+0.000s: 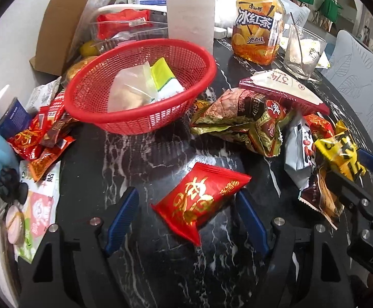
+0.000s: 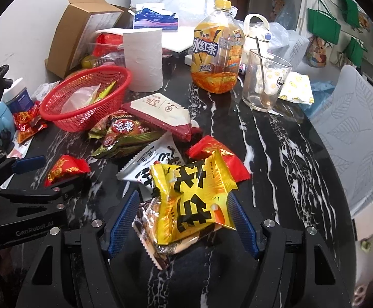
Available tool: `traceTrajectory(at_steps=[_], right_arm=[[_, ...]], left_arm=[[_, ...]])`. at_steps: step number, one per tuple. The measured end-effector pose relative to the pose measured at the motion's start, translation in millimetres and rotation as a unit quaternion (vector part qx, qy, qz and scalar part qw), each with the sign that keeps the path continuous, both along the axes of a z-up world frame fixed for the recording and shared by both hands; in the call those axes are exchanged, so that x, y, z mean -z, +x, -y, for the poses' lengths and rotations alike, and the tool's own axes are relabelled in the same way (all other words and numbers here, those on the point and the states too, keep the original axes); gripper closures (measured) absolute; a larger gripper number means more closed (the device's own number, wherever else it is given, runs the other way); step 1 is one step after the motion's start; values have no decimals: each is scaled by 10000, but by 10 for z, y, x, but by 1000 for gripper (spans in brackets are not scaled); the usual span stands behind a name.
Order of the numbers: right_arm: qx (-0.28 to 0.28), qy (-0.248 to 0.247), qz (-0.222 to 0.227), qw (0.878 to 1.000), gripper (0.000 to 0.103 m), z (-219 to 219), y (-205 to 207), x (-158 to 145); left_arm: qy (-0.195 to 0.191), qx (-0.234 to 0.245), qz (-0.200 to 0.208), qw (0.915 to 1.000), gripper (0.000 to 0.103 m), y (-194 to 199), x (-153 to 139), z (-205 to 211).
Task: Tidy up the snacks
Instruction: 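Grasp the yellow chip bag with the right tool while the left tool grasps the red snack packet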
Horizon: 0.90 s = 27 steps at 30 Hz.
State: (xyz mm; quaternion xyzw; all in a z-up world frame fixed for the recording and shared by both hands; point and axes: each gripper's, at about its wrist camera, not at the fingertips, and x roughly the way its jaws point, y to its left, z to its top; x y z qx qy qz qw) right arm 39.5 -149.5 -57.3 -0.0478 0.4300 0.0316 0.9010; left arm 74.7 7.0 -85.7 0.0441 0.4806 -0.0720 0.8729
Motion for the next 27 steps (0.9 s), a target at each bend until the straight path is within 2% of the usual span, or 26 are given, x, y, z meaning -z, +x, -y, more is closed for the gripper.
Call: traceTrajectory(at_steps=[2, 3, 5, 8, 16, 18, 20, 24, 27], right_arm=[[26, -27, -33, 10000, 32, 26, 20, 16], [42, -37, -47, 10000, 32, 42, 24, 25], [92, -48, -71, 9999, 32, 90, 32, 45], [152, 12, -124, 9998, 31, 167, 33, 72], [121, 541, -154, 9983, 34, 385, -18, 99], [128, 573, -124, 9982, 45, 404, -32, 94], [113, 667, -102, 9977, 46, 432, -35, 86], [35, 745, 57, 9972, 64, 440, -83, 45], [-32, 723, 143, 9973, 69, 422, -122, 17]], left_arm=[[-3, 75, 24, 10000, 44, -8, 20, 24], [-7, 90, -9, 10000, 57, -8, 38, 35], [-48, 127, -17, 9999, 68, -15, 51, 44], [-229, 287, -63, 9993, 69, -43, 31, 80], [-386, 554, -107, 9977, 70, -150, 3, 267], [-375, 574, -100, 9976, 70, -178, -4, 297], [-388, 580, -95, 9975, 70, -203, -15, 304], [-422, 583, -84, 9974, 70, -239, -41, 307], [-431, 572, -63, 9974, 70, -260, -65, 306]])
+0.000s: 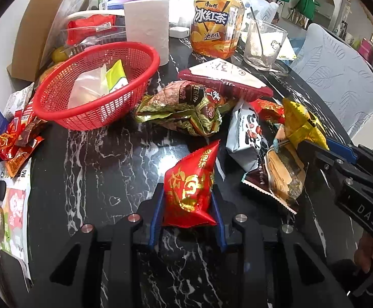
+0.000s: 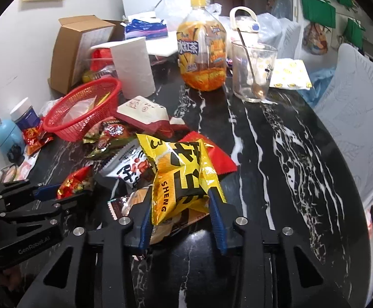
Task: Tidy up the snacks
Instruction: 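Grasp the yellow chip bag with the right tool while the left tool grasps the red snack packet, then lift both held packets and carry them toward the red basket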
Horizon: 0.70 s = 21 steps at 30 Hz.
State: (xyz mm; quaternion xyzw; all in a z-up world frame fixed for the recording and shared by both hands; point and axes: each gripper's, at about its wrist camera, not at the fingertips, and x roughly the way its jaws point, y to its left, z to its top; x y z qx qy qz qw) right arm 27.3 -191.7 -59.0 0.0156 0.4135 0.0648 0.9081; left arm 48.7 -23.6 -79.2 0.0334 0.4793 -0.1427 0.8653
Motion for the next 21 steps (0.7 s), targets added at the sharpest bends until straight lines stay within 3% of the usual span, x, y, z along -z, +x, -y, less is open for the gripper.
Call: traceTrajectory(at_steps=[2, 5, 21], right_arm=[[-4, 43, 28, 10000, 77, -1, -13, -14], [-58, 77, 82, 9999, 79, -5, -55, -53], [-383, 261, 276, 9985, 80, -92, -417, -237]], left_arm=[[-12, 14, 28, 10000, 70, -32, -29, 5], [-57, 45, 63, 10000, 70, -86, -70, 22], [-146, 54, 429, 9990, 70, -448, -358, 4]])
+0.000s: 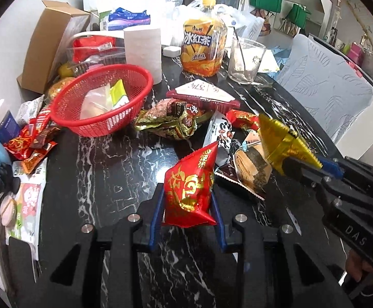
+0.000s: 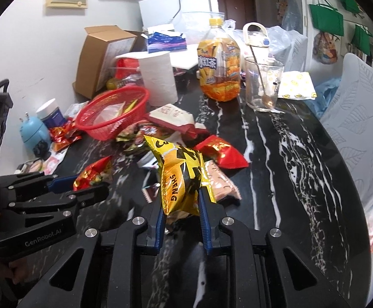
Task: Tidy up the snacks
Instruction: 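Lift both held packets and carry them toward the red basket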
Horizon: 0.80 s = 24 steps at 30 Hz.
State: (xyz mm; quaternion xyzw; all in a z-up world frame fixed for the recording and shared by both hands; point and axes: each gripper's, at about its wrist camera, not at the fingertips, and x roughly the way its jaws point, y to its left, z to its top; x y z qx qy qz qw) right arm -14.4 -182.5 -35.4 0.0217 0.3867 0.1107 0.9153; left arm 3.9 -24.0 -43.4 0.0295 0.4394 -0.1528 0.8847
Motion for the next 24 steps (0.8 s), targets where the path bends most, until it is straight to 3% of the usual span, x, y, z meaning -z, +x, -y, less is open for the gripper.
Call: traceTrajectory(at_steps=[13, 24], right_arm=[[-651, 127, 83, 9978, 80, -382, -245, -108], [-1124, 209, 186, 9933, 80, -721, -230, -241]], left_arm=[[-119, -439, 366, 9983, 70, -395, -259, -369], [-148, -788, 682, 9944, 70, -466, -497, -662]])
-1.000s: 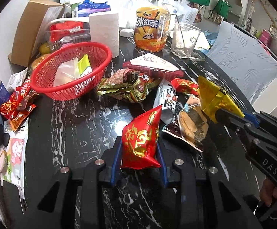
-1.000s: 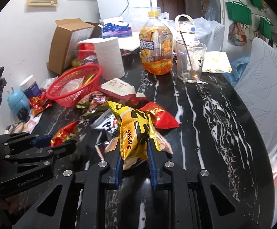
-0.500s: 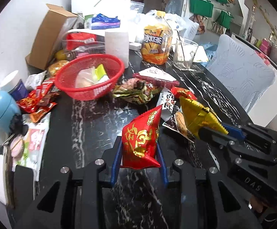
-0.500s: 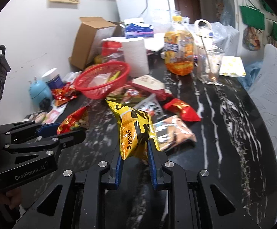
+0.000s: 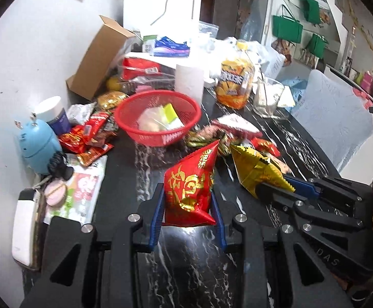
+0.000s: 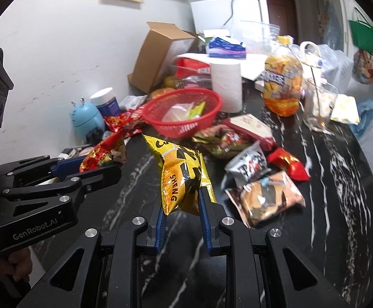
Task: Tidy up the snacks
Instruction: 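Lift both held packets and carry them toward the red basket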
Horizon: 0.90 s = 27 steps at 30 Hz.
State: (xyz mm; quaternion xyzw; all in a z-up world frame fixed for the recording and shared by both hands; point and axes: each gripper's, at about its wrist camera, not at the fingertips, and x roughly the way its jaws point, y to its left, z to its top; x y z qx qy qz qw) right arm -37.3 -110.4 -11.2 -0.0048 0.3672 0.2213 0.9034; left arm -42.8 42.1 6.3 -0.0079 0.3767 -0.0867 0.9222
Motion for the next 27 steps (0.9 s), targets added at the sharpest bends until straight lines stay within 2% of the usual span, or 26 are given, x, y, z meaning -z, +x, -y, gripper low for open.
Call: traceTrajectory(at_steps=[7, 14, 27], right_arm=[[-93, -12, 227, 9997, 80, -133, 178, -176], [-79, 6, 447, 9990, 80, -187, 453, -366], [-58, -19, 777, 9970, 80, -312, 1239, -612]], left_arm=[[-13, -61, 257, 9997, 70, 163, -193, -101], [-73, -83, 421, 9991, 70, 485, -338, -179], [-114, -221, 805, 9964, 70, 1333, -586, -272]])
